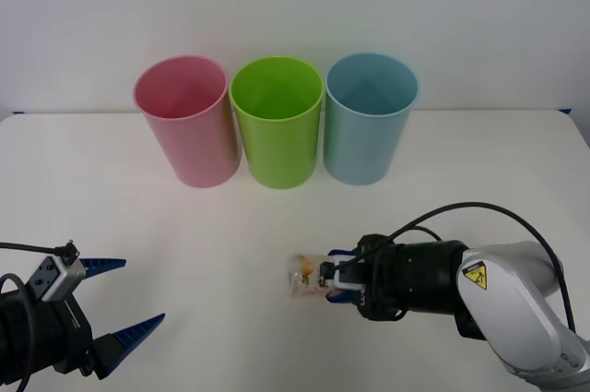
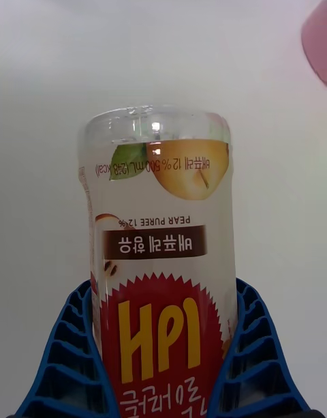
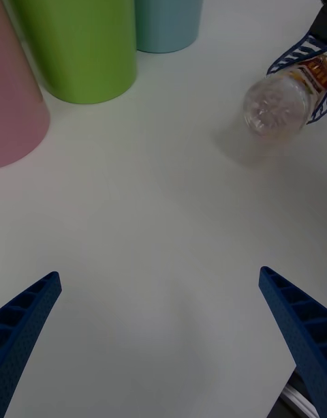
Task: Put cans in the blue bin and PET bottles in the pink bin and trash in the green bin.
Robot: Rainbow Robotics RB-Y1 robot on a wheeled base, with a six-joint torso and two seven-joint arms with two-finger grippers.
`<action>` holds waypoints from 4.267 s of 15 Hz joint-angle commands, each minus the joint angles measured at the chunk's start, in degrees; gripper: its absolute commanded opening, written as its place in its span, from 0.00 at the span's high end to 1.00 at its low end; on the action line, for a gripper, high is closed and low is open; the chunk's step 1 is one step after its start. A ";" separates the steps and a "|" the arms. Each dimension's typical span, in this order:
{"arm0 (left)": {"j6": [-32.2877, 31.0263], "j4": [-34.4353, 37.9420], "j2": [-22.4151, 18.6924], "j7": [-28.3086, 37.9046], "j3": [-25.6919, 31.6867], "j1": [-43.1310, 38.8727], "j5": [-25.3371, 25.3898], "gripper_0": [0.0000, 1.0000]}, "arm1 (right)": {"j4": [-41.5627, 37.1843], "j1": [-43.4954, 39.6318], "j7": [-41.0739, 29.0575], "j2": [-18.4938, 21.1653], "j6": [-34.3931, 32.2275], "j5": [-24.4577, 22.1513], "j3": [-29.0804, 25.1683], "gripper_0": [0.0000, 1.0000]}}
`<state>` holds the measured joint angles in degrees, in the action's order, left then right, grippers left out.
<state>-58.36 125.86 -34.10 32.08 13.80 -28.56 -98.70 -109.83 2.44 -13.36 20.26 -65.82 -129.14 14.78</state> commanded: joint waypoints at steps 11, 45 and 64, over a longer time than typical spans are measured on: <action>0.00 0.00 0.00 0.00 0.00 0.00 0.00 0.00 | -14.80 -13.96 0.88 -0.13 1.49 52.67 -19.97 1.00; 0.00 0.00 0.00 0.00 0.00 0.00 0.00 0.00 | 59.38 59.78 -11.42 -21.26 66.79 47.23 15.63 1.00; 0.00 0.00 0.00 0.00 0.00 0.00 0.00 0.00 | 59.73 59.70 -5.71 -21.26 66.70 52.32 15.89 0.00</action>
<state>-58.36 125.86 -34.10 32.08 13.80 -28.56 -98.70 -50.09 62.16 -19.35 -1.01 0.90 -76.97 30.67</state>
